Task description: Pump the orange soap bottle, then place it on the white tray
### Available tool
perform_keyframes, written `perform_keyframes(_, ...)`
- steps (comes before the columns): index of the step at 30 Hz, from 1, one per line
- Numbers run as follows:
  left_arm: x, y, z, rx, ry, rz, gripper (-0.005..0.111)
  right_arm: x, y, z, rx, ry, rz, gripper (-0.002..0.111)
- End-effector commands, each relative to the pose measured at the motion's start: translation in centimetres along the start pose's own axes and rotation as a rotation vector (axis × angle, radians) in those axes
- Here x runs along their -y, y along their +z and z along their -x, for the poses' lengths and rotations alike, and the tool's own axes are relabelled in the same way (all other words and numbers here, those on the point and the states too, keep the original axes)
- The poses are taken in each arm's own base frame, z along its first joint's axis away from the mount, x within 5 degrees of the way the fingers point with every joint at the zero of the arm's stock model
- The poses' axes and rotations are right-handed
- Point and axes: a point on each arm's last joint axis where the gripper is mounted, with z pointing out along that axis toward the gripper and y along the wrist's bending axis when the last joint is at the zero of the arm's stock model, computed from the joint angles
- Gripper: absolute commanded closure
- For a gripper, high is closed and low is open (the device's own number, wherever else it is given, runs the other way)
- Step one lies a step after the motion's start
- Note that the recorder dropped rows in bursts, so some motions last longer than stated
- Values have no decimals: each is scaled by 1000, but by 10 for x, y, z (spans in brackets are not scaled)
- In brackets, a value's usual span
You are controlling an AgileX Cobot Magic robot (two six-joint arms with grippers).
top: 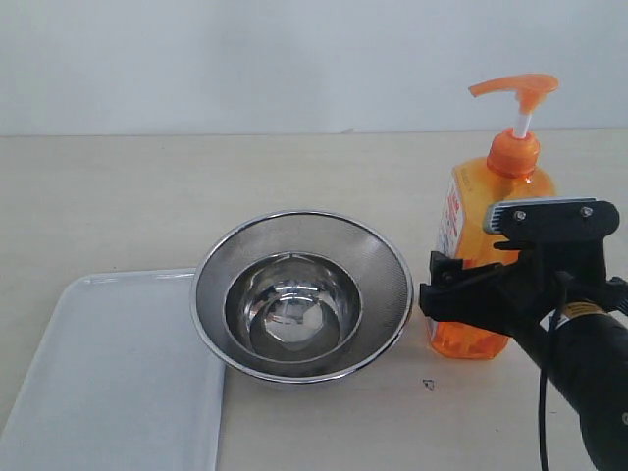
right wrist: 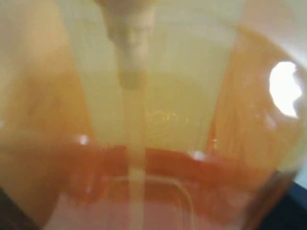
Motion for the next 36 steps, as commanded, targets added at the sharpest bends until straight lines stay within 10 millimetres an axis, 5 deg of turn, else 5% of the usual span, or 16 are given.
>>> perform_keyframes(1,0,0,-1,-2,2,-3,102,1,0,-1,-19,3,-7,19)
perform_keyframes(9,0,0,-1,-2,2,-3,102,1,-1,-4,-60,-20,1,19)
perform_keyframes(16,0,0,-1,-2,2,-3,102,-8,-15,18,-11,-6,165,19)
perform_keyframes(22,0,0,-1,-2,2,-3,102,-5,-12,28,121,-6,129,19)
perform_keyframes(32,0,0,-1,-2,2,-3,102,-5,10,7,168,13,55,19)
perform_keyframes(36,0,0,-1,-2,2,-3,102,-5,11,9,202,24,49,35)
